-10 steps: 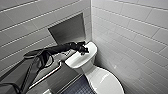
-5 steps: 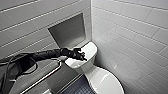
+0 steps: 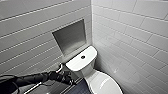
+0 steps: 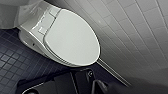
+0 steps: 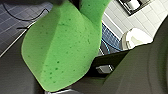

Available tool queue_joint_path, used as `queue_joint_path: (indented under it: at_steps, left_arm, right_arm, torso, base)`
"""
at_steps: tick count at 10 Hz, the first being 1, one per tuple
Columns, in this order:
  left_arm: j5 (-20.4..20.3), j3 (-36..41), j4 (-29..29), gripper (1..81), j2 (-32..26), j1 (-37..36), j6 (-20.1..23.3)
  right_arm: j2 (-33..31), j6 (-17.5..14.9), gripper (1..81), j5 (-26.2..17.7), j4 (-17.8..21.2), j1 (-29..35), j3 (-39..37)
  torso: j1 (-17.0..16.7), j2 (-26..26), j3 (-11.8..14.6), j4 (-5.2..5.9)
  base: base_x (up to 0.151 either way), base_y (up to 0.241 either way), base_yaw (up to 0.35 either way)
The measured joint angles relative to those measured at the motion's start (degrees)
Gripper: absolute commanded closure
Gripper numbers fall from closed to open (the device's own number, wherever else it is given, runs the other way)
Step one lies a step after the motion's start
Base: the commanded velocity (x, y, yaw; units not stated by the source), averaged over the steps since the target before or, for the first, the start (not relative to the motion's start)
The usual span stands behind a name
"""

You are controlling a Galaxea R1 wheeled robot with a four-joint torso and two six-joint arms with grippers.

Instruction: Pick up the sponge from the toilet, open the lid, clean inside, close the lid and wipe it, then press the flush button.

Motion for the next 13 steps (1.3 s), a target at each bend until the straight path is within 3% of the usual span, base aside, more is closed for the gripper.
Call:
queue_joint_path:
  at_steps: [4,7,13]
  left_arm:
    - [-4.66,1.6,5.53,81.1,-3.06,17.16,0.04]
    - [-9.4,-3.5,9.06,81.1,-1.85,30.39,0.17]
    - [-19.55,-30.49,13.13,81.1,11.52,45.34,0.34]
  right_arm:
    - [0.07,-0.05,81.1,-0.83,-0.05,-0.59,-0.33]
    - [1.27,-0.06,81.1,-1.87,-0.13,-1.68,-2.23]
    - [3.5,-0.09,81.1,-2.5,-0.35,-1.79,-6.36]
  torso:
    - [-0.05,-0.02,6.43,0.0]
    - [-0.13,-0.11,11.06,0.0]
    - [-0.24,-0.19,11.91,0.0]
  base:
    - [0.0,0.0,0.0]
    - [0.0,0.0,0.0]
    - [0.0,0.0,0.0]
